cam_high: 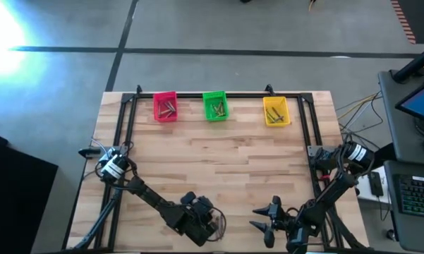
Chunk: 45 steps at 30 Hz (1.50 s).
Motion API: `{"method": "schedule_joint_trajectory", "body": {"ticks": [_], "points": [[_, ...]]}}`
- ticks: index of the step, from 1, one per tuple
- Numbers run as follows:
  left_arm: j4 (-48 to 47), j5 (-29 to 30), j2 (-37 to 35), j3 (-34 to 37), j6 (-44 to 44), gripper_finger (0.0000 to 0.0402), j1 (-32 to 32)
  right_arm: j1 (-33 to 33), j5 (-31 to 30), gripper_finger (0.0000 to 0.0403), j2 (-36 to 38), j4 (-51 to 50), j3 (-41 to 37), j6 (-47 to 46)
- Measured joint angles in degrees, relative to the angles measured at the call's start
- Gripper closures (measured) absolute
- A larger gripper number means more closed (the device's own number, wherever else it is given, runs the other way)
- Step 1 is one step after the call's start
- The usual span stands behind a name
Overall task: Sort crayons
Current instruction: Put the blue crayon into the green basket
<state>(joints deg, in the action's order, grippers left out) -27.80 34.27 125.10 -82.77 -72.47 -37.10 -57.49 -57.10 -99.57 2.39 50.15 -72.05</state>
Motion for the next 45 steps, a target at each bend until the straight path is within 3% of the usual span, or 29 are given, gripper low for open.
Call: {"method": "schedule_joint_trajectory", "body": {"ticks": [10,16,22,28,38,45], "points": [[-0.85,0.28,0.16,-0.32,4.54,0.0313,-0.04,0.00,0.00,0.0188,0.00,-0.01,0.00,0.01],[-6.84,-0.57,-0.77,-3.28,26.51,0.0313,0.01,0.00,0.00,0.0188,0.01,0.01,0.00,0.01],[-15.94,-1.00,-1.81,-9.83,41.20,0.0313,0.15,0.00,0.02,0.0188,0.02,0.01,0.00,0.02],[-11.81,-14.67,-1.67,-10.76,58.11,0.0317,0.32,-0.02,0.09,0.0188,0.02,0.00,-0.02,0.02],[-10.67,-15.22,-1.51,-5.79,60.26,0.0320,3.07,-0.15,0.28,0.0188,0.02,0.04,-0.02,0.00],[-5.37,-24.72,-2.10,-1.49,63.08,0.0325,5.36,-0.15,0.21,0.0188,0.02,0.02,-0.02,0.02]]}}
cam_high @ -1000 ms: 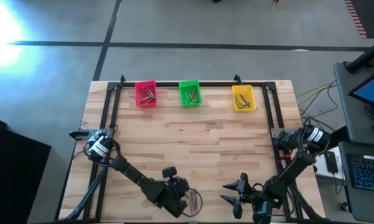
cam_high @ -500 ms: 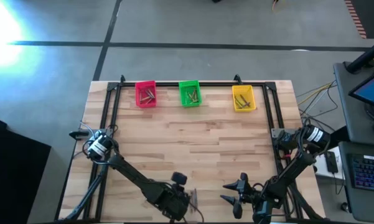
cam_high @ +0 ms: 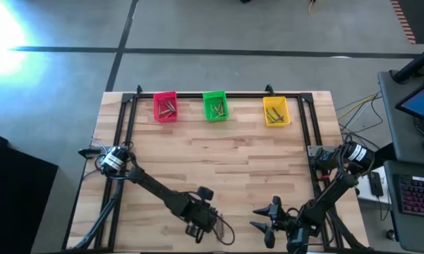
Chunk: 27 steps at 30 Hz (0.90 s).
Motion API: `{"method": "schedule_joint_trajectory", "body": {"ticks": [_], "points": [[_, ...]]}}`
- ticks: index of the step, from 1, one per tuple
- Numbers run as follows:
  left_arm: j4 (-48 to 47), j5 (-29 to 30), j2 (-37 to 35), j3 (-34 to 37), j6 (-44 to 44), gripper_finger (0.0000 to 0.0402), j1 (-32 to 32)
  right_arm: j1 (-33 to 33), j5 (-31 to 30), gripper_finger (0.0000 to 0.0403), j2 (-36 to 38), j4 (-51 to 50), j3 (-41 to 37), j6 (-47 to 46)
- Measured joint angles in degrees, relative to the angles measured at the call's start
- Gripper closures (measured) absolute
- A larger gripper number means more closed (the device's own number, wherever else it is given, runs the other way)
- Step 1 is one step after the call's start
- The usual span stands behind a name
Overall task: Sort crayons
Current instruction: Put the blue crayon into the green basket
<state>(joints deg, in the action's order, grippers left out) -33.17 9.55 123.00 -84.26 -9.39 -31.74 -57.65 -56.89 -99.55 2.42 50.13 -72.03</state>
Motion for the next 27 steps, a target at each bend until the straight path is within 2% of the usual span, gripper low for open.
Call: {"method": "schedule_joint_trajectory", "body": {"ticks": [5,11,15,20,27], "points": [[0.94,0.90,0.04,1.62,-1.22,0.0329,0.67,0.06,-0.34,0.0188,0.00,-0.02,0.00,0.62],[1.77,0.62,-0.09,1.88,-0.80,0.0390,2.11,2.25,-1.66,0.0188,0.02,-0.82,0.00,3.44],[3.92,-0.94,-1.42,4.12,2.05,0.0390,4.88,4.55,-0.09,0.0188,0.42,-4.22,0.00,3.71],[15.65,-5.68,-6.89,13.95,5.30,0.0399,9.53,7.99,0.99,0.0188,4.54,-12.49,-0.04,4.21],[29.53,-1.05,-22.11,30.42,9.25,0.0400,18.24,14.76,3.30,0.0203,18.84,-23.62,-0.15,15.19]]}}
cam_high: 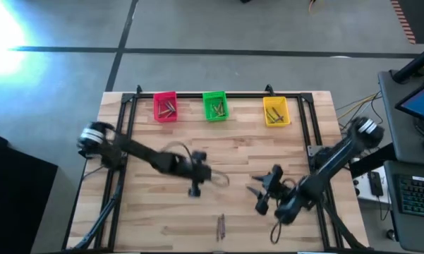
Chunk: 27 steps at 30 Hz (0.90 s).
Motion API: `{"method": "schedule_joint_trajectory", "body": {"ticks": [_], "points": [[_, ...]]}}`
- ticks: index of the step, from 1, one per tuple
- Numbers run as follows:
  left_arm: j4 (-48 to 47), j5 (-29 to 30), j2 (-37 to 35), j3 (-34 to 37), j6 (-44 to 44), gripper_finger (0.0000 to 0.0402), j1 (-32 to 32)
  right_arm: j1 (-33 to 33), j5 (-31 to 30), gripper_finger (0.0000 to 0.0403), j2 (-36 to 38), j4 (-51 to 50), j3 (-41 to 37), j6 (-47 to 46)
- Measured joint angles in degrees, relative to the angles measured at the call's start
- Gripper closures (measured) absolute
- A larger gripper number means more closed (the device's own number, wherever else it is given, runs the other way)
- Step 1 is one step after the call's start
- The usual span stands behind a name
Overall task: Sort crayons
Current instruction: Put the blue crayon into the green basket
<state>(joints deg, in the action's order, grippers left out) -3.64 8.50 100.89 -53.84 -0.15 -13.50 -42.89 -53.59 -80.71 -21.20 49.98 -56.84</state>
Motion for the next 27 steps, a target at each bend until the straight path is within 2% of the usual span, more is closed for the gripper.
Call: {"method": "schedule_joint_trajectory", "body": {"ticks": [6,10,15,19,22,27], "points": [[8.52,-1.03,-15.29,6.30,2.28,0.0400,12.19,9.48,15.11,0.0231,17.26,1.14,-0.14,18.07],[17.13,-1.52,-18.90,9.41,1.59,0.0400,20.64,13.44,14.29,0.0246,22.78,1.11,-3.29,19.79],[24.82,-4.00,-14.18,10.73,-2.82,0.0400,31.43,15.44,11.63,0.0260,21.93,5.85,-10.76,13.97],[25.96,-9.36,-7.39,6.28,-8.57,0.0400,39.63,16.26,11.62,0.0268,18.13,12.78,-15.36,10.31],[23.64,-11.01,-1.66,0.29,-12.05,0.0398,44.41,16.77,11.61,0.0272,15.12,14.44,-16.11,8.58],[11.30,-11.00,8.59,-11.24,-13.23,0.0371,49.12,17.74,11.59,0.0271,12.00,14.31,-15.36,7.89]]}}
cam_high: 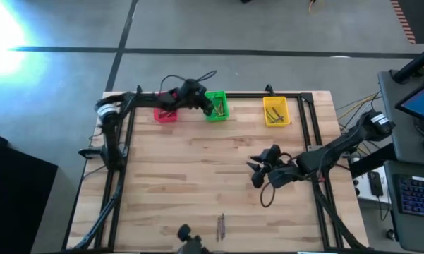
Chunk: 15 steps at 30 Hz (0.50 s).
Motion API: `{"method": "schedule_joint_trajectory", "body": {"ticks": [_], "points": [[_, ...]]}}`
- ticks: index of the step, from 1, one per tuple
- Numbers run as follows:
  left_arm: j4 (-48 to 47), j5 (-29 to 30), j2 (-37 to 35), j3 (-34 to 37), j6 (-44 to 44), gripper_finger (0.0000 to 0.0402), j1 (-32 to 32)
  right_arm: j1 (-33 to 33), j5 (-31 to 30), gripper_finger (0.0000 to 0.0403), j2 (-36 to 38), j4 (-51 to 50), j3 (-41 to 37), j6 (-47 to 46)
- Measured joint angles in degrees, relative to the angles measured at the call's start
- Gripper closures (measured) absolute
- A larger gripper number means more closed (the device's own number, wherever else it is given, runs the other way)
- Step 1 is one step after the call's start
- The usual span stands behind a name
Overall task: Sort crayons
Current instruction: Put the blue crayon into the green basket, then put the brown crayon into the green basket
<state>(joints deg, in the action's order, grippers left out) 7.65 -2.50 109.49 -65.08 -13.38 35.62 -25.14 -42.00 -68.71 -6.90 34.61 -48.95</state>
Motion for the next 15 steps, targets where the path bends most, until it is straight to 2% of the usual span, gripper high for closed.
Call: {"method": "schedule_joint_trajectory", "body": {"ticks": [4,8,11,15], "points": [[-6.65,-0.41,5.46,-7.79,1.90,0.0325,0.76,1.31,-0.02,0.0264,-0.42,-0.04,0.35,0.78],[-7.88,-3.38,6.56,-10.73,3.80,0.0276,0.19,3.59,-0.14,0.0257,0.34,-0.48,0.35,2.87],[-7.43,-4.84,3.65,-10.10,5.54,0.0249,-0.89,5.20,-0.13,0.0252,1.56,-1.26,0.39,4.77],[-3.85,-5.43,-3.37,-2.93,7.50,0.0234,-3.99,6.07,-0.19,0.0245,3.63,-4.08,0.41,5.45]]}}
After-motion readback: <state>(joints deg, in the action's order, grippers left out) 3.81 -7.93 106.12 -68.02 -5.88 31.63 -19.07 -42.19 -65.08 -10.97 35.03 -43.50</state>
